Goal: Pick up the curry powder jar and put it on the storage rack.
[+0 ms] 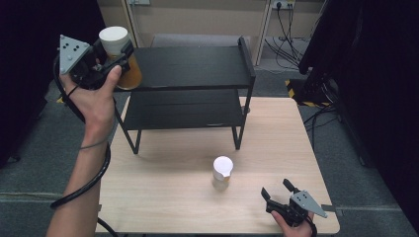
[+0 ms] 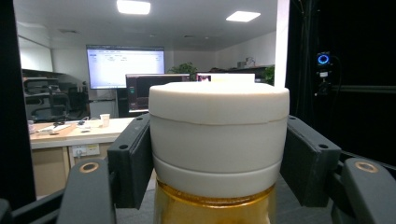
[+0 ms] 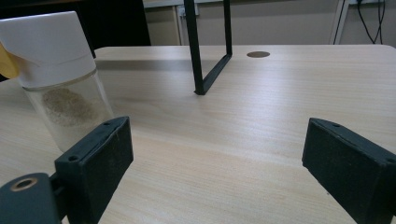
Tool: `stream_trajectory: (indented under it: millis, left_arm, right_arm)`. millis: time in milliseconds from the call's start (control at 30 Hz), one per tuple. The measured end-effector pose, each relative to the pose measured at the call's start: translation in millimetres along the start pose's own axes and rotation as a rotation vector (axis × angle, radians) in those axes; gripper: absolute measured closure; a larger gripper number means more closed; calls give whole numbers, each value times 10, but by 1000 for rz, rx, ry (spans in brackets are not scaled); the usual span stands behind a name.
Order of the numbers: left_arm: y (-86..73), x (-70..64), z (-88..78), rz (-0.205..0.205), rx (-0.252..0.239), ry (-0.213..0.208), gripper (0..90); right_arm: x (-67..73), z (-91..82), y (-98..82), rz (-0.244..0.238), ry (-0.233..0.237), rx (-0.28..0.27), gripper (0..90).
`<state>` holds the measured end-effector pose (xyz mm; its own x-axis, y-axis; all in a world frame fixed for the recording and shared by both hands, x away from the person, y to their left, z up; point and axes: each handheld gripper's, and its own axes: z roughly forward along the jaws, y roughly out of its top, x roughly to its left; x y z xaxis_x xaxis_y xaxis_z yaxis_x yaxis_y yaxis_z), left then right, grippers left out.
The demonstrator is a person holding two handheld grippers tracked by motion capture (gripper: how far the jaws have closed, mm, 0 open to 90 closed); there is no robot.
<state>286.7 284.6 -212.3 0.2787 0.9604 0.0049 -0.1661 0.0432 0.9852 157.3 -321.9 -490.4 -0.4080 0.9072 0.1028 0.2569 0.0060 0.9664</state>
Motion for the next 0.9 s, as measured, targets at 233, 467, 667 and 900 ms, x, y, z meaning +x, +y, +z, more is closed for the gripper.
stream_trajectory:
  millis: [233, 467, 667, 900]
  left_arm:
    - [9, 14, 117, 5, 18, 16, 335]
    - [0, 38, 254, 5, 40, 27, 334]
    - [-3, 34, 363, 19, 58, 39, 335]
    - [-47, 12, 451, 25, 70, 67, 334]
  right_arm:
    - [-4, 2, 3, -1, 1, 2, 90]
    - [-9, 2, 1, 1, 3, 1, 90]
    - [-13, 1, 2, 3, 5, 1, 90]
    - [-17, -1, 0, 4, 7, 0, 90]
